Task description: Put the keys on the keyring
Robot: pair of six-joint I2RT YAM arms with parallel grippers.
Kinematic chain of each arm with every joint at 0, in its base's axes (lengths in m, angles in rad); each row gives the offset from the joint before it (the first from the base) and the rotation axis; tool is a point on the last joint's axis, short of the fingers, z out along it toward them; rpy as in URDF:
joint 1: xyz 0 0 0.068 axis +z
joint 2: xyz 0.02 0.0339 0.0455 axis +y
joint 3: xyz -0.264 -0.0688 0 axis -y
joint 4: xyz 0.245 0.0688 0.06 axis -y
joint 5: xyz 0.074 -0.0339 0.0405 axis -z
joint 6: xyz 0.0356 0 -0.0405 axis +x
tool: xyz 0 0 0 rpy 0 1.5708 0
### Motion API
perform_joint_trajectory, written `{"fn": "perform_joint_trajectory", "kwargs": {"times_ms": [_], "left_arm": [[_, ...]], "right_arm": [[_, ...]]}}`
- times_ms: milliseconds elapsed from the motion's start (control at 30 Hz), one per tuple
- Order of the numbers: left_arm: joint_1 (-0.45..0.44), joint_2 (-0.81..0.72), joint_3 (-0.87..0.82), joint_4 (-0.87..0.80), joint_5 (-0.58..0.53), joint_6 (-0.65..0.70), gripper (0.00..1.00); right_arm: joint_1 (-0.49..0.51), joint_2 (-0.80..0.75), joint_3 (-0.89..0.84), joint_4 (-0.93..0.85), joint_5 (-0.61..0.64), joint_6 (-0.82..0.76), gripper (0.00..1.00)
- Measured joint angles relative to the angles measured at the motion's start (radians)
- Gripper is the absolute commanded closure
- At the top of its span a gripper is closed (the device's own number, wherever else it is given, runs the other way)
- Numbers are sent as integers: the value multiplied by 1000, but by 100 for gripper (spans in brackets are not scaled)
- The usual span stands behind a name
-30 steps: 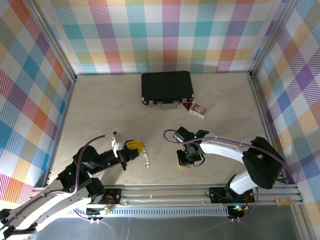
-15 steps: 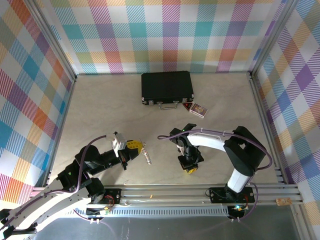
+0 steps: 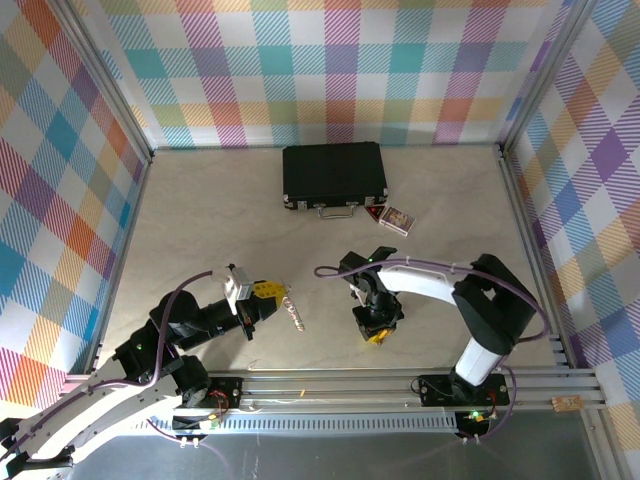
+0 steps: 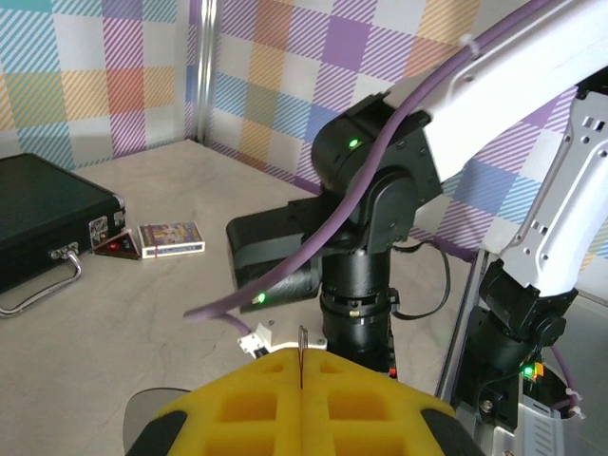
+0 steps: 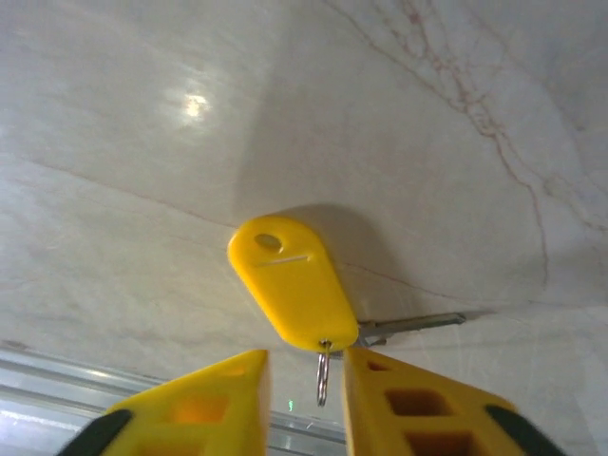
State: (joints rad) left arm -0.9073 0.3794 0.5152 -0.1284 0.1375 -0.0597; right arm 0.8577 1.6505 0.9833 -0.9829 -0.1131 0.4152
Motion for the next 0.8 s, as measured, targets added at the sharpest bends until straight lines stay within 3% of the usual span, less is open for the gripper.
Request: {"fn": "perform_joint_trajectory", "kwargs": {"times_ms": [167,333,800], "left_arm": [[0,-4,0,0,1,0,100],[0,-3,0,0,8,0,100],[0,0,3,4,34,-1,100]], "right_arm": [[2,-218,-36,3,27,75,53],[24,-400,-143,18,50,182,49],[64,-468,-339,236,51,270,54]]}}
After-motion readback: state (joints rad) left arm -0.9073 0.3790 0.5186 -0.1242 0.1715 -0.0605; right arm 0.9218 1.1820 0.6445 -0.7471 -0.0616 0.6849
